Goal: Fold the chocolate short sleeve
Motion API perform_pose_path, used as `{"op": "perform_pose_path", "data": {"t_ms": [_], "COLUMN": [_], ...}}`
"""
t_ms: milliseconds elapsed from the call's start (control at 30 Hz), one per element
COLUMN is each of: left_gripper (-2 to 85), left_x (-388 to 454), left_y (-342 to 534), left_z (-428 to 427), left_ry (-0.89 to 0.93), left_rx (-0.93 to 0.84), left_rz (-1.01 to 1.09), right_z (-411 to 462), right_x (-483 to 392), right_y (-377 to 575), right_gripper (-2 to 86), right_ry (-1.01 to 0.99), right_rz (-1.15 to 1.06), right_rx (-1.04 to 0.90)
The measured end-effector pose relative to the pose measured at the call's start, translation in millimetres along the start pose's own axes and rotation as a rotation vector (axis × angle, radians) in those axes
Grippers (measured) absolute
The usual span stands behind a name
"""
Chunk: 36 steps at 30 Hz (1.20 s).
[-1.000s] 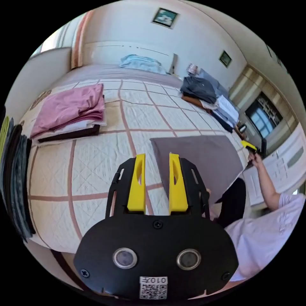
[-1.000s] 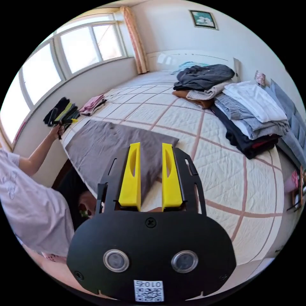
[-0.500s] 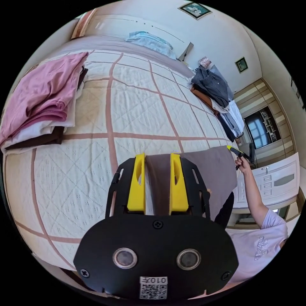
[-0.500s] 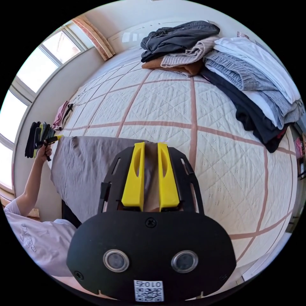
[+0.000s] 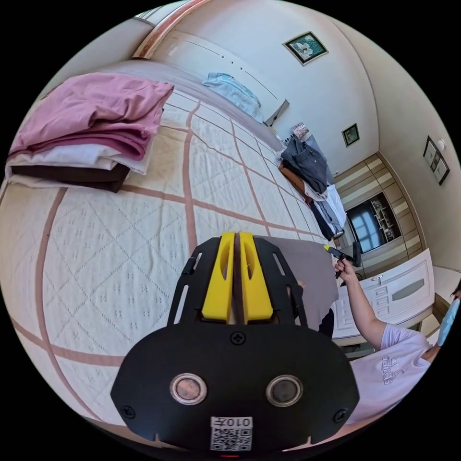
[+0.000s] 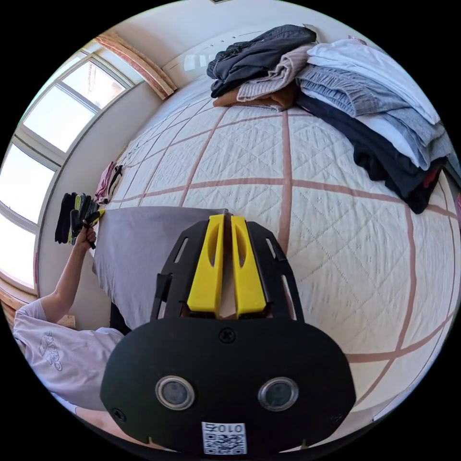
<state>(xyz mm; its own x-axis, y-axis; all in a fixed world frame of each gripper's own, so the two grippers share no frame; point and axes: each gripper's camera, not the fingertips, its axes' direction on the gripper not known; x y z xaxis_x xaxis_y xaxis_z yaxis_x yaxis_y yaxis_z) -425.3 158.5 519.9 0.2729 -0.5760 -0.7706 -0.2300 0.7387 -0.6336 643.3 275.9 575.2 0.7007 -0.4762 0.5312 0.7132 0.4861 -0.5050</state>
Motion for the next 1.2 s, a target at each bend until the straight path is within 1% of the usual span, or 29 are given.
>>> {"op": "perform_pose_path", "data": {"t_ms": [67, 133, 167, 233, 333, 400, 433, 467, 533, 567, 633, 700, 800, 867, 900, 933, 967, 1000, 1067, 1200], "left_gripper": [2.7, 3.9, 4.6, 5.5, 6.0, 5.9, 5.9, 5.9, 5.9, 6.0, 6.0, 6.3, 7.6, 8.6, 8.8, 9.2, 9.5, 9.6, 10.1, 11.0], "left_x": [1.3, 5.5, 13.3, 30.8, 75.5, 106.5, 121.6, 131.1, 137.9, 136.3, 130.1, 131.8, 173.1, 228.1, 243.3, 274.1, 304.8, 320.0, 375.7, 445.8], "left_y": [6.7, 12.9, 19.7, 32.1, 68.5, 98.1, 116.3, 133.0, 152.7, 160.7, 167.3, 173.0, 193.3, 216.9, 223.0, 234.7, 246.2, 252.2, 277.3, 318.5], "left_z": [16.2, 19.6, 14.3, 2.1, -16.4, -9.7, 4.4, 21.7, 46.8, 61.6, 74.9, 78.3, 79.8, 90.7, 96.5, 112.2, 131.9, 142.5, 187.2, 253.8], "left_ry": [0.021, 0.037, 0.005, -0.056, -0.138, -0.12, -0.113, -0.131, -0.165, -0.178, -0.167, -0.137, -0.286, -0.413, -0.427, -0.429, -0.407, -0.392, -0.335, -0.29], "left_rx": [-0.003, 0.014, 0.057, 0.093, 0.071, 0.011, -0.076, -0.159, -0.239, -0.266, -0.25, -0.225, -0.181, -0.141, -0.135, -0.135, -0.145, -0.149, -0.147, -0.147], "left_rz": [-0.009, -0.014, 0.0, 0.043, 0.162, 0.274, 0.322, 0.346, 0.373, 0.355, 0.301, 0.255, 0.318, 0.478, 0.529, 0.636, 0.743, 0.796, 0.98, 1.189], "right_z": [-3.3, -18.4, -30.9, -49.8, -68.5, -57.9, -52.9, -41.2, -21.0, -9.2, -8.0, -31.3, -60.2, -61.3, -56.3, -53.0, -46.1, -39.3, -31.7, -19.8], "right_x": [2.1, -0.7, -4.6, -14.1, -49.7, -82.2, -88.8, -99.1, -105.5, -102.3, -90.3, -82.9, -80.8, -76.7, -72.9, -70.8, -67.7, -66.2, -64.7, -57.4], "right_y": [3.1, 11.6, 19.8, 36.3, 79.2, 114.5, 122.5, 136.0, 148.7, 153.1, 155.7, 159.7, 184.6, 202.5, 212.8, 217.1, 224.1, 228.8, 232.8, 229.6], "right_gripper": [3.7, 3.9, 3.9, 4.0, 4.1, 4.4, 4.7, 5.2, 6.0, 6.5, 6.9, 8.1, 10.9, 12.1, 12.7, 13.1, 13.2, 13.2, 12.7, 9.1], "right_ry": [-0.012, 0.005, 0.022, 0.061, 0.099, 0.127, 0.138, 0.161, 0.216, 0.239, 0.175, 0.108, 0.126, 0.108, 0.089, 0.079, 0.048, 0.019, 0.009, -0.002], "right_rz": [0.024, 0.023, 0.011, -0.007, -0.091, -0.158, -0.165, -0.172, -0.177, -0.168, -0.115, -0.033, 0.071, 0.117, 0.14, 0.151, 0.158, 0.152, 0.148, 0.17], "right_rx": [0.03, 0.112, 0.159, 0.186, 0.194, 0.12, 0.103, 0.075, 0.039, 0.031, 0.06, 0.109, 0.172, 0.167, 0.147, 0.136, 0.122, 0.112, 0.12, 0.102]}}
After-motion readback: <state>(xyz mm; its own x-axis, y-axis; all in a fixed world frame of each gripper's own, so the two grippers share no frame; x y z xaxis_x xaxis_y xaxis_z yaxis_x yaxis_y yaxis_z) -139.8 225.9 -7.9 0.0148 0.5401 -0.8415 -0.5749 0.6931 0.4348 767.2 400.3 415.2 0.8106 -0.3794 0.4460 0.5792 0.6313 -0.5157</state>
